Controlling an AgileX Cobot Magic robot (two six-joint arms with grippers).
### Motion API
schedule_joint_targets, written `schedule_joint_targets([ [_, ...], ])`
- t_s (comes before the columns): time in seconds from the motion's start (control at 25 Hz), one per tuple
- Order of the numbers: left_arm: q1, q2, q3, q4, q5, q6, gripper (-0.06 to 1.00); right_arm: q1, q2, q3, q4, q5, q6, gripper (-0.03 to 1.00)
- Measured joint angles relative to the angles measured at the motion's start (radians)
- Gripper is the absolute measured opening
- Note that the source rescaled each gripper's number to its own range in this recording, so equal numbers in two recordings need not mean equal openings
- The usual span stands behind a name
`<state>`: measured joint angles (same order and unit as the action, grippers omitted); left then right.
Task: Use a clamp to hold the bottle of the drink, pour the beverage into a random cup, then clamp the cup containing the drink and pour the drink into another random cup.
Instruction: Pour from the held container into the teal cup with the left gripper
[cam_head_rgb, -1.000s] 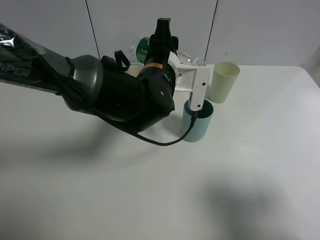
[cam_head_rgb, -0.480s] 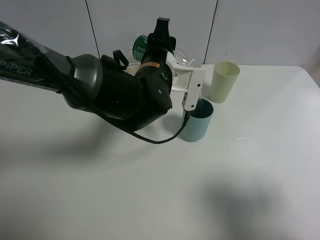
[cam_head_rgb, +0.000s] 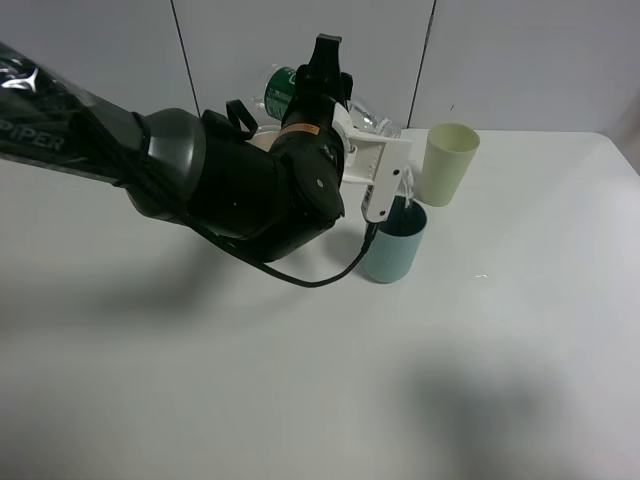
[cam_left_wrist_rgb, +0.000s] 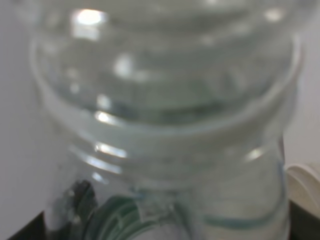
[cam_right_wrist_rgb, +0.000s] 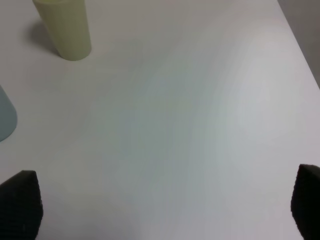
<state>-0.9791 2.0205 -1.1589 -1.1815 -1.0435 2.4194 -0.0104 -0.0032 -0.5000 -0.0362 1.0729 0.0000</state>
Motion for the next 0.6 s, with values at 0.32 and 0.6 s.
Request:
schedule_joint_targets([
  [0.32, 0.000, 0.000, 0.000, 0.000, -0.012, 0.041, 0.09, 0.000, 0.000, 0.000, 0.000, 0.000, 0.000, 1.00],
  [0.6, 0.000, 0.000, 0.000, 0.001, -0.018, 0.045, 0.09, 0.000, 0.000, 0.000, 0.000, 0.000, 0.000, 1.00],
])
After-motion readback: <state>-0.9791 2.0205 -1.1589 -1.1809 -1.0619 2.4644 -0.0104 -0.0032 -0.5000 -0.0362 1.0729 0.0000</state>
